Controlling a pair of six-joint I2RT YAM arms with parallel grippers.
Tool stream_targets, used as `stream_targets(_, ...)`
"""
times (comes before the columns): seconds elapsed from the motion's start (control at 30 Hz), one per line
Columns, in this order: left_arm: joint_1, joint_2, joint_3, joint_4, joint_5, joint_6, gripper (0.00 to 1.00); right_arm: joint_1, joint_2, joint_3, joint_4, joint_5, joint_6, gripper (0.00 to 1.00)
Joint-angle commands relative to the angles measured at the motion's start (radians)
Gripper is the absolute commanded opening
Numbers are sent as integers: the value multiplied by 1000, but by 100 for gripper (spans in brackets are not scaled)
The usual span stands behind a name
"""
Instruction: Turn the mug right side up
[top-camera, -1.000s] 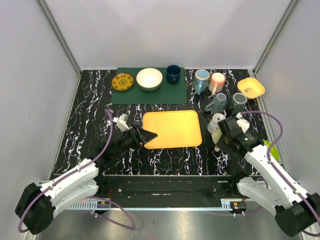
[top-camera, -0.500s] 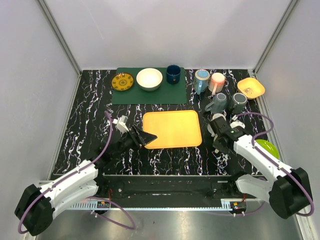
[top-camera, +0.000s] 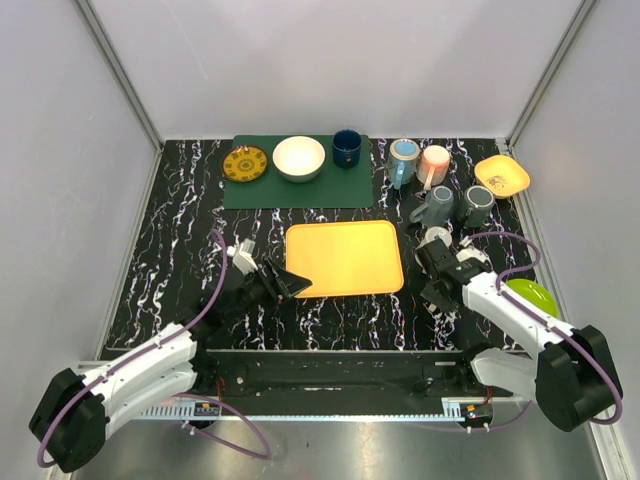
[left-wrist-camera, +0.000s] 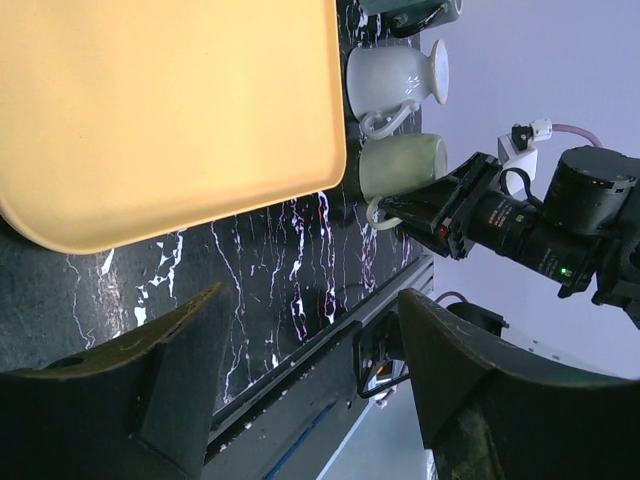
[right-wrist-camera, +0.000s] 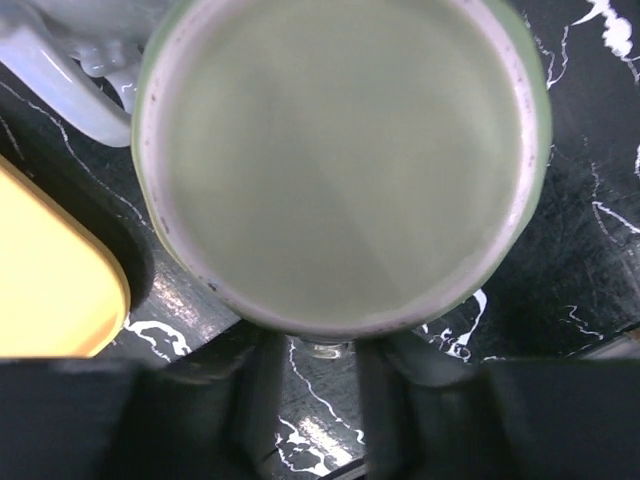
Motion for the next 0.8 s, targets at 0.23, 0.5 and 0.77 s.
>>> stream_targets(0.23,4,-15,8,-1,-13,32,70,1,-229,110,-122,-80,-12,63)
stream_targets(0.5,4,-30,171,-271,-138,220,74,26,-323,392,-102,-251,-166,84)
stream_targets(0.77,4,13,334,-508,-309,351,78,73,-262,394,304,-319,-489,81)
